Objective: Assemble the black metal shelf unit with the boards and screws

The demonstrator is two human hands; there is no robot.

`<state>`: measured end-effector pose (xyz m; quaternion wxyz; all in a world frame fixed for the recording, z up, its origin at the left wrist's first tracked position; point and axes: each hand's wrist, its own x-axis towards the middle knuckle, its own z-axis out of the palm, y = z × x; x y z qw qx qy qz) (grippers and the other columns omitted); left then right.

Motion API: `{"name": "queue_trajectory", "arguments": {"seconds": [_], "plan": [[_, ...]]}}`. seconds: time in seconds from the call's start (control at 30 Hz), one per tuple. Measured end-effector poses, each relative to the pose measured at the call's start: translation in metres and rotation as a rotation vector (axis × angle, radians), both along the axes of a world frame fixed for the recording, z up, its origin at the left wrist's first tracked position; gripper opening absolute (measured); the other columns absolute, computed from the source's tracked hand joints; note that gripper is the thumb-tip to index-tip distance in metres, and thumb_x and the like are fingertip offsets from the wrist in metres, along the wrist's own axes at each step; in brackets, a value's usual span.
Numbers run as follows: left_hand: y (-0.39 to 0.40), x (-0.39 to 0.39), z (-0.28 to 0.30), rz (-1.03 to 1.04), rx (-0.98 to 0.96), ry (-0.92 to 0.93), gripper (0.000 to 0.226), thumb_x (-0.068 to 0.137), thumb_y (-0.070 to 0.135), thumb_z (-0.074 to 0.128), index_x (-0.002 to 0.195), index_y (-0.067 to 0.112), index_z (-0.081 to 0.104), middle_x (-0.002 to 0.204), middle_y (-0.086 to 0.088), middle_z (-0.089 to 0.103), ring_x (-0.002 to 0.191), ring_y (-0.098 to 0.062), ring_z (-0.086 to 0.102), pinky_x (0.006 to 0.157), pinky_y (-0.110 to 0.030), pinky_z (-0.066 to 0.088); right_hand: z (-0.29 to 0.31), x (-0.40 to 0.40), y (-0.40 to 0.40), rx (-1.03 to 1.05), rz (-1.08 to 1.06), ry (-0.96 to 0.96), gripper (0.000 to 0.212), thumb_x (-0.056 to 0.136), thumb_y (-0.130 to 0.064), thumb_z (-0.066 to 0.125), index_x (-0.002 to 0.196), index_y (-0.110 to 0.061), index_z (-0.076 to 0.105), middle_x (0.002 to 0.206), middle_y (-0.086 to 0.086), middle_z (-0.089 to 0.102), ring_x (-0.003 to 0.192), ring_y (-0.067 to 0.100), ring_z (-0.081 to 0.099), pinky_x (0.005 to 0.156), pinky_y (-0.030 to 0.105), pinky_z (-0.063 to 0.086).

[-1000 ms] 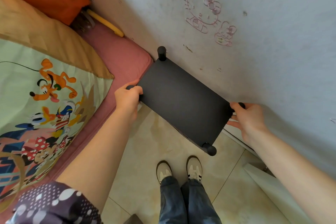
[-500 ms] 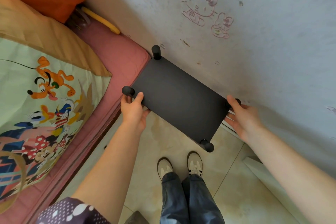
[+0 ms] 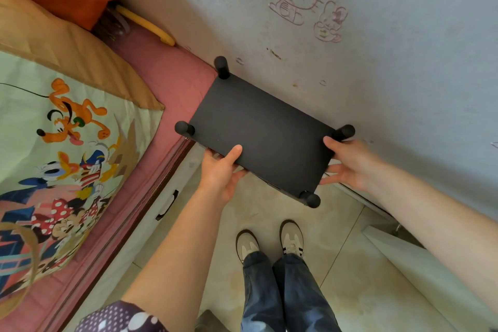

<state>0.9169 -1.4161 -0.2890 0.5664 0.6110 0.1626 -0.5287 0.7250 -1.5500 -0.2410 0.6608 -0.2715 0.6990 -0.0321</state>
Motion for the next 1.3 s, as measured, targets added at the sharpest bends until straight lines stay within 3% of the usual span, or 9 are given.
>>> {"name": "queue_trajectory", "arguments": {"seconds": [0.1,0.2,0.37,0.57,0.77,0.97,1.1,1.23,1.3], "plan": [[-0.001,0.014,-0.004,0.024,-0.03,-0.029,0.043,0.096,0.001,0.063,0.134,0.014,0.047,0.133,-0.007,0.062,0.118,-0.031,0.064,0.081,-0.048,0.06,-0.001,0.014,-0.003,-0.047,0.073,-0.009,0.029,0.1,-0.012,0.055,0.128,-0.009,0.052,0.125,0.009,0.059,0.084,0.032,0.065,0.056,0.052,0.055],[-0.001,0.019,-0.007,0.005,-0.028,-0.043,0.041,0.096,0.001,0.063,0.132,0.015,0.048,0.133,-0.007,0.063,0.117,-0.031,0.065,0.077,-0.048,0.062,-0.006,0.019,-0.003,-0.071,0.104,0.046,0.03,0.1,0.0,0.049,0.129,-0.007,0.051,0.109,0.008,0.061,0.081,0.029,0.065,0.059,0.054,0.055],[-0.004,0.014,-0.008,0.001,-0.031,-0.064,0.046,0.095,0.003,0.064,0.137,0.015,0.047,0.128,-0.004,0.065,0.115,-0.028,0.066,0.074,-0.043,0.063,-0.014,0.011,-0.005,-0.083,0.085,0.049,0.026,0.098,0.006,0.048,0.122,0.0,0.052,0.119,0.015,0.061,0.082,0.029,0.066,0.057,0.055,0.055],[-0.003,0.01,-0.01,0.025,-0.014,-0.107,0.044,0.095,0.007,0.066,0.134,0.017,0.048,0.126,-0.001,0.065,0.105,-0.022,0.07,0.067,-0.037,0.063,-0.017,0.009,-0.004,-0.092,0.057,0.03,0.023,0.097,0.005,0.051,0.12,-0.001,0.054,0.104,0.008,0.064,0.081,0.026,0.068,0.051,0.05,0.058],[-0.001,0.006,-0.008,-0.064,0.033,-0.097,0.038,0.098,0.021,0.064,0.131,0.021,0.045,0.124,0.0,0.064,0.103,-0.028,0.071,0.072,-0.043,0.063,-0.018,0.005,0.002,-0.103,0.0,0.001,0.034,0.099,-0.001,0.052,0.133,-0.002,0.049,0.123,0.01,0.062,0.096,0.026,0.066,0.05,0.042,0.058],[0.0,0.003,-0.009,-0.11,0.053,-0.008,0.037,0.101,0.029,0.059,0.135,0.017,0.05,0.125,-0.003,0.066,0.107,-0.026,0.069,0.081,-0.042,0.061,-0.022,0.001,0.017,-0.082,0.075,0.035,0.02,0.103,-0.024,0.05,0.115,-0.009,0.055,0.119,0.01,0.061,0.092,0.023,0.063,0.084,0.055,0.055],[0.006,-0.002,-0.009,-0.154,0.026,0.008,0.038,0.098,0.018,0.063,0.135,0.013,0.053,0.127,-0.005,0.066,0.109,-0.026,0.07,0.083,-0.037,0.061,-0.021,0.002,0.025,0.014,0.077,0.075,0.041,0.101,-0.041,0.048,0.125,-0.008,0.05,0.119,0.01,0.059,0.113,0.036,0.06,0.095,0.063,0.048],[0.01,-0.008,-0.006,-0.17,-0.005,0.026,0.033,0.099,0.012,0.062,0.13,0.01,0.055,0.127,-0.006,0.067,0.107,-0.027,0.071,0.082,-0.034,0.062,-0.023,0.003,0.037,0.06,-0.036,0.001,0.033,0.103,-0.037,0.045,0.123,-0.011,0.05,0.112,0.01,0.063,0.097,0.03,0.065,0.065,0.047,0.055],[0.01,-0.009,-0.005,-0.184,-0.002,0.017,0.028,0.099,0.012,0.061,0.126,0.012,0.055,0.127,-0.007,0.066,0.108,-0.027,0.07,0.082,-0.033,0.062,-0.024,0.002,0.045,0.038,-0.058,-0.031,0.025,0.104,-0.03,0.047,0.12,-0.012,0.051,0.106,0.007,0.064,0.091,0.026,0.065,0.06,0.042,0.055]]}}
